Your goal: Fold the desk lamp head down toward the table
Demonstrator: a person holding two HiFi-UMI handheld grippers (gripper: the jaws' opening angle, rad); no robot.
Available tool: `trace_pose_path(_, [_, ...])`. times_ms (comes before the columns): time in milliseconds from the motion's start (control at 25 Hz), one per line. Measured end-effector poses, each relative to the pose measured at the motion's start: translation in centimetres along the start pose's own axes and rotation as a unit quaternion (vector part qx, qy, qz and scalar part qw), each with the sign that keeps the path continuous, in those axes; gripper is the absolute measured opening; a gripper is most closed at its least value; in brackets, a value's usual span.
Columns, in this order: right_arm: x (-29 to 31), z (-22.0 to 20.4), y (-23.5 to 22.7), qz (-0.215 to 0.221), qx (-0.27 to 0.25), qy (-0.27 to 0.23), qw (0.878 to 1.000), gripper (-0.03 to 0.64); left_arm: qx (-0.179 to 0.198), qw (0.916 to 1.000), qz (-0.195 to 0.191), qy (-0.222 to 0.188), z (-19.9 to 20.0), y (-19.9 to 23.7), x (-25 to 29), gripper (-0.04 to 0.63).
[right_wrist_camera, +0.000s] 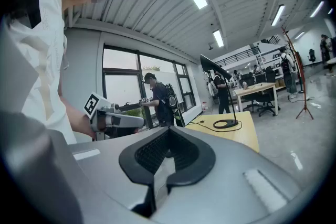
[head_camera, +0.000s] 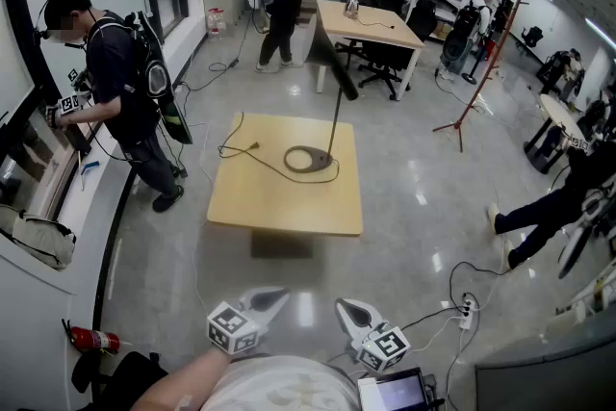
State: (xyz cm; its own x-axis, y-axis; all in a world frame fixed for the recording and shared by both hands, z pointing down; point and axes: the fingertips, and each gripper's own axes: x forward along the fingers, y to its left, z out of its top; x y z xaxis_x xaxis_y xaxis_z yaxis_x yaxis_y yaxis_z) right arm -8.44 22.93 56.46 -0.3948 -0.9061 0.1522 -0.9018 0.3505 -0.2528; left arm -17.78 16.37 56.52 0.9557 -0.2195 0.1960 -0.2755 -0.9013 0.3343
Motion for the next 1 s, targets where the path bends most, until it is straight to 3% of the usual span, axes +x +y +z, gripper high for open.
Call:
trace_pose_path(680, [-3.0,0.3,-4.5,-0.015,0.017,-0.019,1.000,0.012,0.009,0.9998,0.017,0.008,-0.2,-3.0,3.5,0.005])
trace_pose_path(1000, [-4.3,-0.2,-7.6,-0.029,0.025,-0.012,0.999,0.011,-0.009,0.9994,0.028,0.016,-1.1,-3.8,5.8,0.005])
